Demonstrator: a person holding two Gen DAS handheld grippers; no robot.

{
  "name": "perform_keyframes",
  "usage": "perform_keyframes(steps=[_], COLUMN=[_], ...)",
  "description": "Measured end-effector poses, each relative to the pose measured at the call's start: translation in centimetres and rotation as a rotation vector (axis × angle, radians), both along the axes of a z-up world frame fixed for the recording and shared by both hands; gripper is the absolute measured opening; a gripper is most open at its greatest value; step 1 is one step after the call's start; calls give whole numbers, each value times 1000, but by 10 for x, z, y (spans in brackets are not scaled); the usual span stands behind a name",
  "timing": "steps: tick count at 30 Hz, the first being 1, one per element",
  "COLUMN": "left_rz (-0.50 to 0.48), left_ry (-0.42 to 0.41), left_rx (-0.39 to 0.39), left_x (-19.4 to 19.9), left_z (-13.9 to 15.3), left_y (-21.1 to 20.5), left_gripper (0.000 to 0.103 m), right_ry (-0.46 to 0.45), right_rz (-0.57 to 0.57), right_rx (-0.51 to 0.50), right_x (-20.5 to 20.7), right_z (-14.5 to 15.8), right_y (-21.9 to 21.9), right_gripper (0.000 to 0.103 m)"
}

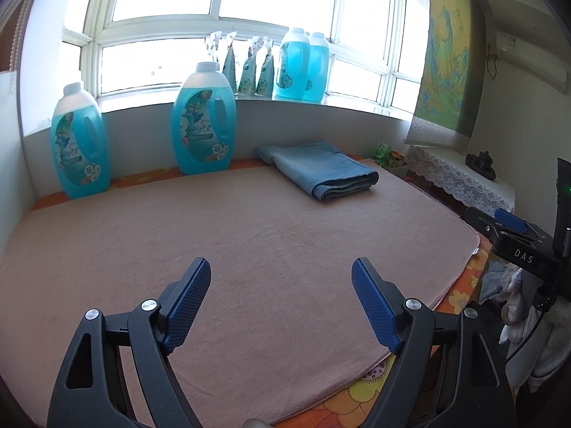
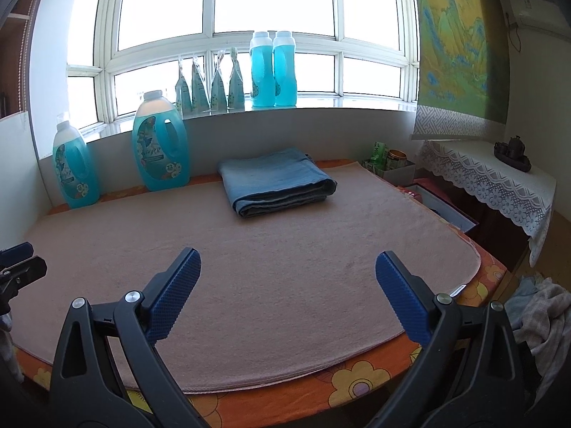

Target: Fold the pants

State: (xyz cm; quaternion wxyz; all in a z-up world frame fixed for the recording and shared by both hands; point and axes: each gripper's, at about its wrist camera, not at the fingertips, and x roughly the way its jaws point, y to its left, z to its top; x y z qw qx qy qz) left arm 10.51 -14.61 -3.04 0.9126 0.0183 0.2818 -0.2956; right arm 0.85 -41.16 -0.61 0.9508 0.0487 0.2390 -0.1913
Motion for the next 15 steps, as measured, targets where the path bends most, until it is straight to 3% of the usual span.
perform_keyframes(steps=[15], left_rz=[-7], left_ry=[4], left_rx=[-11], left_x=[-2], left_z=[1], left_y=[1], left_gripper=[81], right_ry=[1], right_rz=[0], right_rx=[6], right_x=[0], right_z=[0], right_y=[0], right_gripper=[100])
